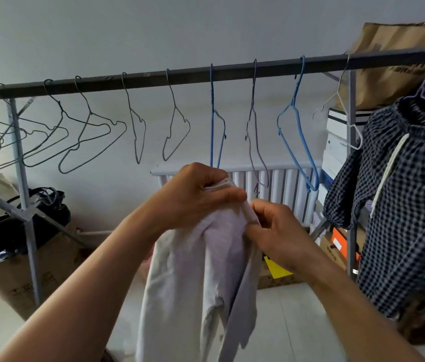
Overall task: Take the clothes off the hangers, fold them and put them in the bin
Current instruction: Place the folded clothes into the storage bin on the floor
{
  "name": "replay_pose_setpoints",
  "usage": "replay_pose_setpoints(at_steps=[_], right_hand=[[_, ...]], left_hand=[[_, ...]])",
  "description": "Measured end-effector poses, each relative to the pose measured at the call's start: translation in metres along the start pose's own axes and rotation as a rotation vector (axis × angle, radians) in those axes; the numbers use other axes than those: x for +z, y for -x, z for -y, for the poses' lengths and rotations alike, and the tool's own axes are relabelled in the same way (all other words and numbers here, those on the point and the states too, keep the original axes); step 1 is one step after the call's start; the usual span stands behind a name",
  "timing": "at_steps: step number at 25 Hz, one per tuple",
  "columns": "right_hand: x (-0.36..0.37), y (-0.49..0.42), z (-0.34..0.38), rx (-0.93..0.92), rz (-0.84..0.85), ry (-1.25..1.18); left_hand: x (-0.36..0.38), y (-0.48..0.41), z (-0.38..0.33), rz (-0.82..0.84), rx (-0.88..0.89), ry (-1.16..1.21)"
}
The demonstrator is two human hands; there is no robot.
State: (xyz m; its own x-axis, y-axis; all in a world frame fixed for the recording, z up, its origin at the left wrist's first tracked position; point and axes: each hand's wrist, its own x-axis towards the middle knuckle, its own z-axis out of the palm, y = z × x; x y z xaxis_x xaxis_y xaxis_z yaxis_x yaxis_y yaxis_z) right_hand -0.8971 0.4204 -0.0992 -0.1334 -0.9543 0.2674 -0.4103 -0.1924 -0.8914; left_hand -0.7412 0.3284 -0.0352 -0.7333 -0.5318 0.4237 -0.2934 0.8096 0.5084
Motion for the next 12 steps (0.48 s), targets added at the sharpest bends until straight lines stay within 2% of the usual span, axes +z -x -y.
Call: replay_pose_setpoints(at_steps=[6, 12], right_hand=[[0.006, 0.005, -0.024, 0.122, 0.081, -0.232], [0.006, -0.001, -0.018, 0.038, -0.048, -0.320]], left_hand=[[-0.024, 0.010, -0.007, -0.041, -0.104, 0.042], [-0.045, 0.024, 0.002, -0.050, -0.196, 0.047]])
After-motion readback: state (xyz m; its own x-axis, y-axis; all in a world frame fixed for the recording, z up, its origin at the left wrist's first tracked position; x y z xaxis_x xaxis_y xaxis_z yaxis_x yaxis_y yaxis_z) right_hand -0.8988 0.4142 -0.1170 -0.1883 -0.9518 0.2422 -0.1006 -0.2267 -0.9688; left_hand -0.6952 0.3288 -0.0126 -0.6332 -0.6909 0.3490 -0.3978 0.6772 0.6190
